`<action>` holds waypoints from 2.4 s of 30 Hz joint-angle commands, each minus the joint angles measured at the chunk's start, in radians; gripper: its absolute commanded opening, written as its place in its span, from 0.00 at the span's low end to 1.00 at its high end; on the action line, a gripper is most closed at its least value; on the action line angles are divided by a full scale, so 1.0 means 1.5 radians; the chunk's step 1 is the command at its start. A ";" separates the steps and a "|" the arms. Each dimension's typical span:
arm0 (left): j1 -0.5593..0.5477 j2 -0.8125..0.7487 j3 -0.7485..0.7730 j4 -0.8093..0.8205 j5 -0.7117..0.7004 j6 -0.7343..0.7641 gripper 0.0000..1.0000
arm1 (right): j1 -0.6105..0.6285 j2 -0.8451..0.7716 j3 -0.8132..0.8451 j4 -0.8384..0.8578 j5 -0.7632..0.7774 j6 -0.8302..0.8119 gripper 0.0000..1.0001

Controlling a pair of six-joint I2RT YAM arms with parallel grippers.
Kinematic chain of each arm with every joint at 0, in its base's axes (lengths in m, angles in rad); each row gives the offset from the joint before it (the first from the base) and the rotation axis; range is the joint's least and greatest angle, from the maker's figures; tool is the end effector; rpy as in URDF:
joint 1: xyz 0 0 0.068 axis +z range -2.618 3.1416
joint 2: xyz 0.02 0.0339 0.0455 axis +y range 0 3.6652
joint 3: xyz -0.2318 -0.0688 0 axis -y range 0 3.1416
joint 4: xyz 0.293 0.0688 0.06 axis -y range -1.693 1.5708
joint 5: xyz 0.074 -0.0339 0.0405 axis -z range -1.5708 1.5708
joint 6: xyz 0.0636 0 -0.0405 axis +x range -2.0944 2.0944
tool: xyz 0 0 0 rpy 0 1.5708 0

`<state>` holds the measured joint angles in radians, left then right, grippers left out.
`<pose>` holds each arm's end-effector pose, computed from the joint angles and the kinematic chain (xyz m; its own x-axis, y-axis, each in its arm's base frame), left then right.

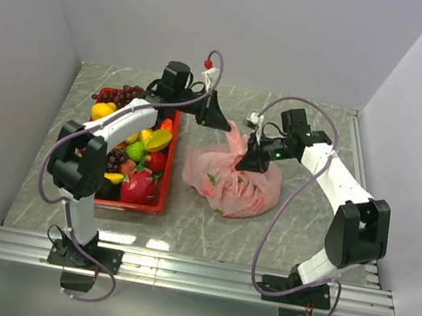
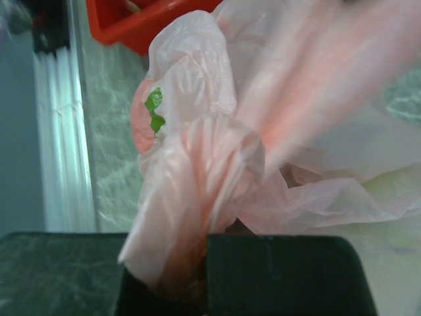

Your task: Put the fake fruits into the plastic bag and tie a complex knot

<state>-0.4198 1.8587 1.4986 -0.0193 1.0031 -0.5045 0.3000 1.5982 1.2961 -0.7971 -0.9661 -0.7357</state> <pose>0.4180 -0.2453 0.2486 -0.7477 0.0491 -0.6622 0.6545 0.2234 -0.7224 0.3418 0.1605 0.2172 -0.2786 -0.4855 -0.8286 -0.9604 0.1441 0.2384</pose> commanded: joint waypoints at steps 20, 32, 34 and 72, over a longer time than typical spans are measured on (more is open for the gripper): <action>-0.275 -0.172 -0.198 -0.269 -0.271 0.572 0.00 | -0.051 -0.113 -0.207 0.495 0.128 0.771 0.00; -0.232 -0.009 -0.159 -0.104 -0.418 0.217 0.00 | -0.059 -0.232 -0.335 0.566 0.137 0.899 0.00; -0.208 -0.014 -0.173 -0.041 -0.399 0.184 0.00 | -0.059 -0.250 -0.364 0.589 0.137 0.949 0.00; -0.073 -0.058 0.117 -0.268 -0.083 0.500 0.78 | -0.078 -0.290 -0.371 0.542 0.177 0.791 0.00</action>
<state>-0.5289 1.7290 1.5570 -0.3542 0.7109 0.1593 0.1745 1.1927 0.6941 0.0204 -0.6933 0.5091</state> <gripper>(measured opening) 0.739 0.009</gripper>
